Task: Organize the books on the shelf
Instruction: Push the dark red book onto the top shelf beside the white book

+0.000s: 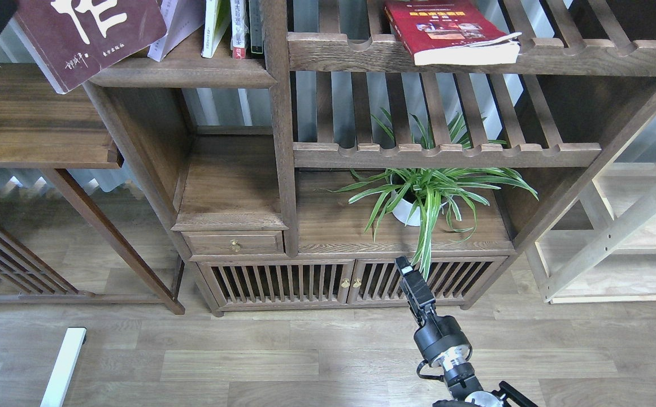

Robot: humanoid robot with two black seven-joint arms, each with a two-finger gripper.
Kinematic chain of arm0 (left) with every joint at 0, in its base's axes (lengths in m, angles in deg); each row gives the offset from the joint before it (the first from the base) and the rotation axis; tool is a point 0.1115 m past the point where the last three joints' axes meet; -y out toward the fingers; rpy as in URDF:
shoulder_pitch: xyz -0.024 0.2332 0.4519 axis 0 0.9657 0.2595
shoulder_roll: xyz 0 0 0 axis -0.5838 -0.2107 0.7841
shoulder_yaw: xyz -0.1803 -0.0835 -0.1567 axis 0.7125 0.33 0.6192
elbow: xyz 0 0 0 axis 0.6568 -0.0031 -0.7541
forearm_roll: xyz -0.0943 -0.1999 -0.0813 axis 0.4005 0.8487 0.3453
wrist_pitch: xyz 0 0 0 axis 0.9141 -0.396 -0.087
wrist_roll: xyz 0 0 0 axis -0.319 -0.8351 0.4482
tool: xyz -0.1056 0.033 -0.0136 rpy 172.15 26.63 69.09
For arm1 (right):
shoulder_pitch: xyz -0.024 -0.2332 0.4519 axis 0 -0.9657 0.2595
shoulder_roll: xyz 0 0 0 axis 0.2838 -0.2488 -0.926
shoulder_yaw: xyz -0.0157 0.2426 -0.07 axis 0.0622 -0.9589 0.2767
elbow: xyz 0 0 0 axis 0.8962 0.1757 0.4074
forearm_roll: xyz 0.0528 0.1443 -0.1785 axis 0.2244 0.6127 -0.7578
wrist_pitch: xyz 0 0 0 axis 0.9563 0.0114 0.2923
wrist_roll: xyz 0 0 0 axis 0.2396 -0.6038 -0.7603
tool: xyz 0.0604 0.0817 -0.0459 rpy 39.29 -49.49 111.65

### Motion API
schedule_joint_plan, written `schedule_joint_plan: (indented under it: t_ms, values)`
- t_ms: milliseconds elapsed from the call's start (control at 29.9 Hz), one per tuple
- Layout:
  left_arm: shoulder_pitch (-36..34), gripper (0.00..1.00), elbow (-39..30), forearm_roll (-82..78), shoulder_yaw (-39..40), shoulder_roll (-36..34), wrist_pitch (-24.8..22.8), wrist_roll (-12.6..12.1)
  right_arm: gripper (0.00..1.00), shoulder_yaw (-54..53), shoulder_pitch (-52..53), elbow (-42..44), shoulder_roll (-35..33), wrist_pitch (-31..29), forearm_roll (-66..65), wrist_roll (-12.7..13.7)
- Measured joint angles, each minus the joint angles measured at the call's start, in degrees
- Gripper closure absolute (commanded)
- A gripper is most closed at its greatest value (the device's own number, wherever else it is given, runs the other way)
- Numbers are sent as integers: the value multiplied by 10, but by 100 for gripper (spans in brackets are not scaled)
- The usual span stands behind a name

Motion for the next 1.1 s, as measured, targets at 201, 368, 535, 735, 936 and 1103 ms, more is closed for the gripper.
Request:
schedule_joint_plan:
  t_ms: [201,368,535,735,936,1103]
  values:
    - [-52,98,53,-16,-32,2,0,16,5,-1,-4,-1,-4,0,1,0]
    - [-126,98,107,-17,-77,4,0,19,5,-1,-7,-2,-4,0,1,0]
    - [-177,98,151,-17,-129,6,0,25,5,-2,-19,-13,-5,0,1,0]
    - [-189,98,149,-17,-170,19,-1,25,5,-9,-26,-18,-15,0,1,0]
    - [-192,98,143,-17,-194,22,0,22,5,-13,-30,-27,-17,0,1,0]
    - [-192,98,137,-20,-196,18,1,24,5,-13,-31,-29,-17,0,1,0]
